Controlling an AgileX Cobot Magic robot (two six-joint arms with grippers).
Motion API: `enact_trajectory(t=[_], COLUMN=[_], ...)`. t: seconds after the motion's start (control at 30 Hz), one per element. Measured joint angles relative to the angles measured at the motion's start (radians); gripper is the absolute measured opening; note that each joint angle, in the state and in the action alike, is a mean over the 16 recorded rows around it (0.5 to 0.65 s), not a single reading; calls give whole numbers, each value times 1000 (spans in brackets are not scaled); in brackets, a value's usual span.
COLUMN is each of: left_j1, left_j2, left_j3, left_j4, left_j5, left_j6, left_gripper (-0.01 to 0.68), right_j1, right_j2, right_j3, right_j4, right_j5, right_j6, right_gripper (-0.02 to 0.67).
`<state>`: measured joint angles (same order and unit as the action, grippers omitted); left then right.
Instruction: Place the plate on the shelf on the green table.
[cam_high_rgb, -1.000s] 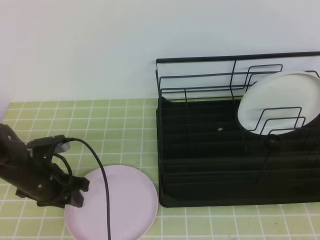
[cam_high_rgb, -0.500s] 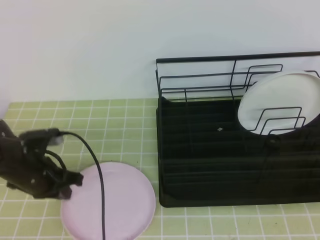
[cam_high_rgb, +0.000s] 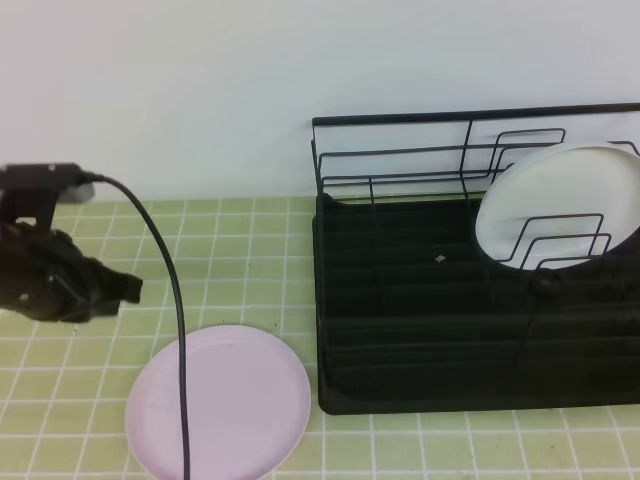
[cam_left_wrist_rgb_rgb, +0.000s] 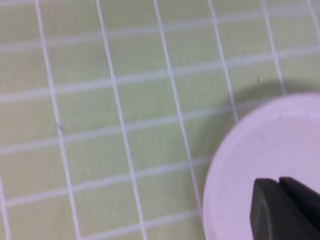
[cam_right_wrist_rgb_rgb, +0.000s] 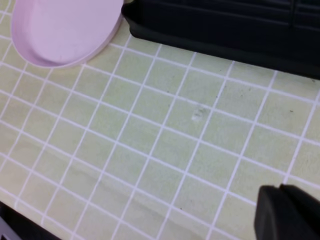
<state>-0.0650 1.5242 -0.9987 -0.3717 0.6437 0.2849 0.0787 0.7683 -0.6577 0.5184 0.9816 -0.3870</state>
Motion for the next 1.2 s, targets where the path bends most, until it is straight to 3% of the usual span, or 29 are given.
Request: enact_trajectory(t=[0.43,0.6,1.2], left_j1=[0,0,0], left_j2=[152,218,323], left_j3=[-15,-16,-25], left_j4=[13,-15,-103], left_j5=[59,51,36], left_j6=[-46,-36,81], left_gripper=[201,241,61], right_j1=[0,0,0], right_j2=[0,0,0], right_j3=[0,0,0], right_j4=[1,1,1], right_j5=[46,62,94], right_j6=[-3,-3,-3], right_gripper=[-2,-2,-2])
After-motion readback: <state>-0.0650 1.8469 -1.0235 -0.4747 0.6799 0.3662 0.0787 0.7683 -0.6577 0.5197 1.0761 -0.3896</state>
